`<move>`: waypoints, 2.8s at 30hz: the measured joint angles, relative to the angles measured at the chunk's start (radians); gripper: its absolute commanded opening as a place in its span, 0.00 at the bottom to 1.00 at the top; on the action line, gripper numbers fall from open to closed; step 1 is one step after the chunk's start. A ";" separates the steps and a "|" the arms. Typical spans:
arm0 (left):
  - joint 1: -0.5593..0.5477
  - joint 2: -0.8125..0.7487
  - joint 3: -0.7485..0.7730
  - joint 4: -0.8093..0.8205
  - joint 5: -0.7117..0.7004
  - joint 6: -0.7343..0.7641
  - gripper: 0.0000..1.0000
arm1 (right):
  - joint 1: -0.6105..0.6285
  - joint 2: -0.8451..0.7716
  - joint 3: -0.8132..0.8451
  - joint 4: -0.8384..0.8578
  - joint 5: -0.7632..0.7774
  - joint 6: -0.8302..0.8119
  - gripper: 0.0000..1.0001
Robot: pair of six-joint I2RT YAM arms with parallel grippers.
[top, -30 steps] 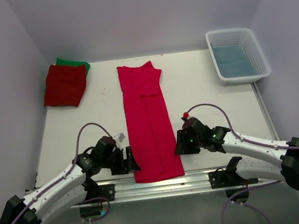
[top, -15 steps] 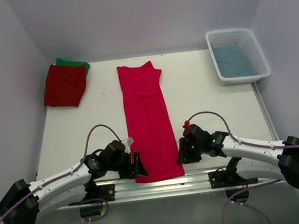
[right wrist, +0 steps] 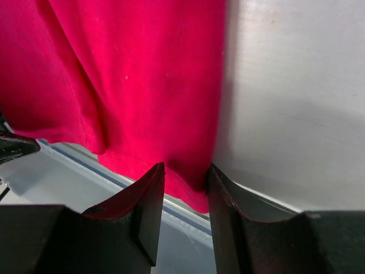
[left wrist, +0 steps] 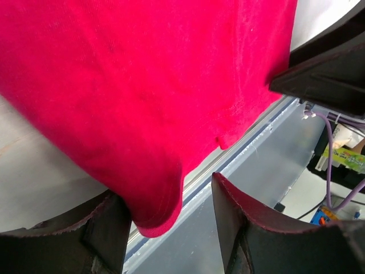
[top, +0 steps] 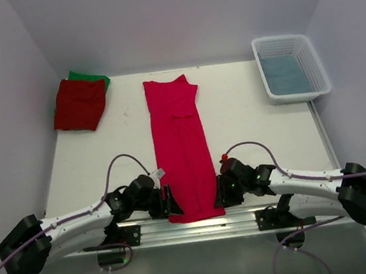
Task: Fold and stack the t-shirts
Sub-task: Grab the bottom of the folded rectangular tshirt with both arms, then fold the folded rectangular tshirt in 1/3 of the way
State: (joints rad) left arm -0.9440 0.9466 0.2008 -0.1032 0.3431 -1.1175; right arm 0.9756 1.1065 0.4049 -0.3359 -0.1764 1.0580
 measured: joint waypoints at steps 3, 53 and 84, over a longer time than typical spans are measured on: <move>-0.009 0.002 -0.016 0.039 -0.006 -0.020 0.57 | 0.023 0.006 -0.006 0.022 -0.003 0.025 0.34; 0.134 0.095 0.388 -0.301 -0.591 0.426 0.00 | -0.173 0.241 0.539 -0.196 0.247 -0.436 0.00; 0.472 0.660 0.784 -0.071 -0.483 0.695 0.72 | -0.399 0.886 1.185 -0.189 0.211 -0.661 0.47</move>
State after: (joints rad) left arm -0.4721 1.6066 0.9844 -0.1741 -0.1394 -0.4225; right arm 0.5766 1.9923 1.5898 -0.5251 0.0345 0.3965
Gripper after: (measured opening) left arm 0.114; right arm 0.039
